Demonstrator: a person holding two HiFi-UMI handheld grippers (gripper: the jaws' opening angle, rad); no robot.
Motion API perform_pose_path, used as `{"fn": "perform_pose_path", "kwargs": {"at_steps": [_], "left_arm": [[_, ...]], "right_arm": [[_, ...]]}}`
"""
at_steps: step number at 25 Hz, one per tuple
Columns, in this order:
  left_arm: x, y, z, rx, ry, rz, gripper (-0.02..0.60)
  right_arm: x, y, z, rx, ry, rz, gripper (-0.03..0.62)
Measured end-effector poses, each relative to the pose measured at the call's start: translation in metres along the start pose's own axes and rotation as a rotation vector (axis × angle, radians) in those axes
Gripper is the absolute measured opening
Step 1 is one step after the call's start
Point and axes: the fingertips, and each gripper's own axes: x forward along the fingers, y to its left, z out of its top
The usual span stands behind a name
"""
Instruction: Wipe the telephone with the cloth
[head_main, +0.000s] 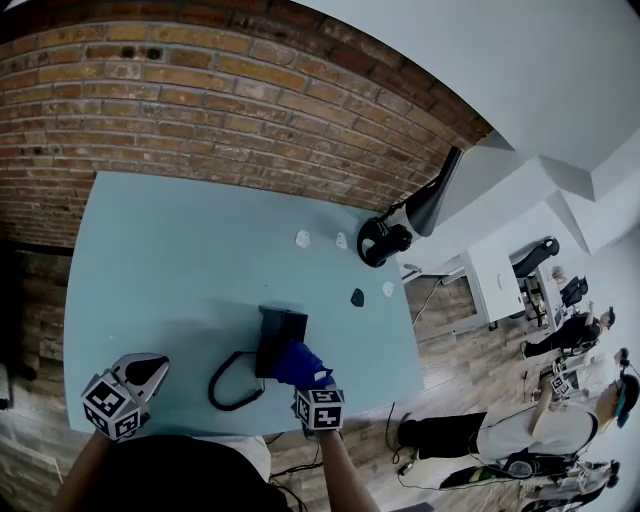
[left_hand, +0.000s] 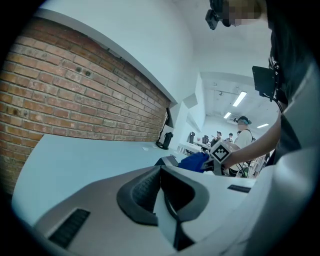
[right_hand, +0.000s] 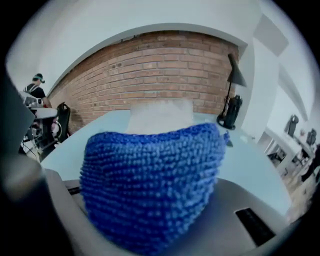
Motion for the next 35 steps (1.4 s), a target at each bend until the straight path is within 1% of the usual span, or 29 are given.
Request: {"fn": "perform_pose_path", "kwargs": {"at_steps": [2,3,5,7,9,10,12,13,14,17,21,28,35], "left_arm": [[-0.001,0.002,0.001,0.001,0.006,0.004,0.020],[-0.002,0.002,0.002,0.000,0.008,0.007,0.020],[-0.003,0.005,0.002,0.000,0.011,0.014,0.020],[-0.003,0.007,0.003,0.003,0.013,0.018,0.020],[-0.002,0.008,0.004,0.005,0.019,0.020,0.020],[-0.002,0.008,0.004,0.005,0.021,0.022,0.020],[-0.003,0.007,0.006,0.004,0.022,0.026,0.020],[-0.004,0.007,0.007,0.005,0.022,0.028,0.020],[-0.005,0.007,0.008,0.005,0.022,0.030,0.020],[-0.007,0.006,0.002,-0.006,0.033,0.029,0.020],[0.002,0.008,-0.003,0.000,0.056,0.013,0.020],[0.016,-0.007,0.007,0.044,0.046,-0.036,0.020],[0.015,-0.012,0.002,0.044,0.045,-0.043,0.020]], "right_arm": [[-0.001,-0.027,0.039,-0.119,-0.041,-0.086,0.080],[-0.002,-0.038,0.059,-0.196,-0.056,-0.135,0.080],[0.004,-0.051,0.094,-0.386,-0.068,-0.224,0.080],[0.020,-0.052,0.116,-0.572,-0.052,-0.273,0.080],[0.045,-0.045,0.118,-0.719,0.000,-0.273,0.081],[0.060,-0.041,0.111,-0.773,0.042,-0.256,0.083],[0.085,-0.032,0.089,-0.845,0.134,-0.211,0.084],[0.093,-0.029,0.080,-0.860,0.166,-0.201,0.083],[0.096,-0.028,0.076,-0.862,0.179,-0.208,0.057],[0.093,-0.025,0.073,-0.833,0.164,-0.233,0.054],[0.097,-0.019,0.074,-0.828,0.150,-0.201,0.052],[0.094,-0.017,0.063,-0.797,0.147,-0.199,0.051],[0.088,-0.011,0.050,-0.766,0.137,-0.207,0.051]]}}
